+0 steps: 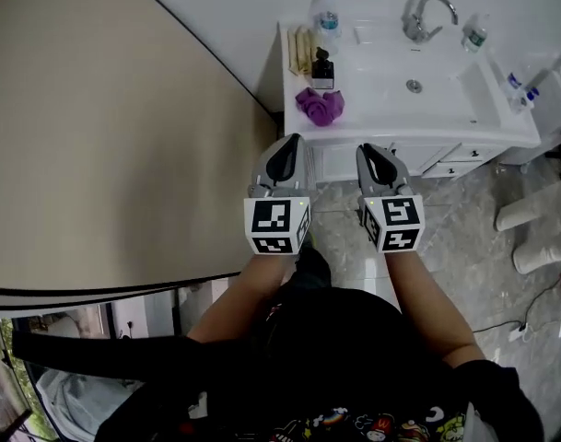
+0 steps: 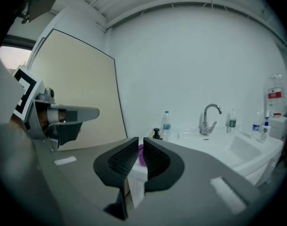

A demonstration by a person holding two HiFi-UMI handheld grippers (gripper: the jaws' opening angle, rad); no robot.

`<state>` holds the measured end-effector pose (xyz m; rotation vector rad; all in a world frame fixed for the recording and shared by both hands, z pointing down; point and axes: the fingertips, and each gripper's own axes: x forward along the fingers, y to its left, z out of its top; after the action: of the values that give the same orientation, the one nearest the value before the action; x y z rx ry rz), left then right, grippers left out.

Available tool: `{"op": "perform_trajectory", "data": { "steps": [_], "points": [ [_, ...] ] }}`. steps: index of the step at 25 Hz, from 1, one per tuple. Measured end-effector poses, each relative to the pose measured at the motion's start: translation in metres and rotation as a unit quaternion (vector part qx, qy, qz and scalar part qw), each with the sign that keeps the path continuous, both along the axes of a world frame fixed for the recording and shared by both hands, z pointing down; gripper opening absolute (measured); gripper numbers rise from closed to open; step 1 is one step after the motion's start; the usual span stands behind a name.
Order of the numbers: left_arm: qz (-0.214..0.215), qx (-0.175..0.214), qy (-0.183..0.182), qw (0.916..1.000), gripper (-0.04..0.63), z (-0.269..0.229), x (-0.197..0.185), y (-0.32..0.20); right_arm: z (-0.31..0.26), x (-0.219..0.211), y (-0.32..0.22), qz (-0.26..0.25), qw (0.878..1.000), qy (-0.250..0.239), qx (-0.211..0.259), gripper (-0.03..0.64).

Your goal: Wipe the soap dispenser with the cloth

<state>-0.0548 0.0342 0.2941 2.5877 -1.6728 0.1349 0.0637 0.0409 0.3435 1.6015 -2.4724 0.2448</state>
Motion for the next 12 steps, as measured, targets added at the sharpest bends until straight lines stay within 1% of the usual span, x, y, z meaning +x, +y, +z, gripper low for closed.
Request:
{"op": "perform_trajectory", "data": {
  "steps": [2, 4, 7, 10, 12],
  "points": [
    [0.022, -0.001, -0.003, 0.9997, 0.001, -0.002, -0.004, -0.037, 0.007, -0.007, -0.031, 0.014, 1.0, 0.002, -0.011, 0.068],
    [0.036, -0.004, -0.005, 0.9993, 0.001, -0.001, -0.007, -0.07, 0.012, -0.015, -0.061, 0.019, 1.0, 0.005, -0.022, 0.086],
    [0.041, -0.019, 0.0, 0.999, 0.001, 0.011, -0.009, -0.103, 0.028, -0.028, -0.094, 0.01, 0.999, 0.017, -0.042, 0.111],
    [0.041, -0.036, 0.006, 0.9985, 0.001, 0.031, -0.007, -0.122, 0.056, -0.037, -0.12, -0.007, 0.997, 0.027, -0.068, 0.138],
    [0.033, -0.044, 0.005, 0.9985, 0.001, 0.041, -0.008, -0.13, 0.077, -0.041, -0.133, -0.018, 0.995, 0.028, -0.09, 0.153]
  ]
}}
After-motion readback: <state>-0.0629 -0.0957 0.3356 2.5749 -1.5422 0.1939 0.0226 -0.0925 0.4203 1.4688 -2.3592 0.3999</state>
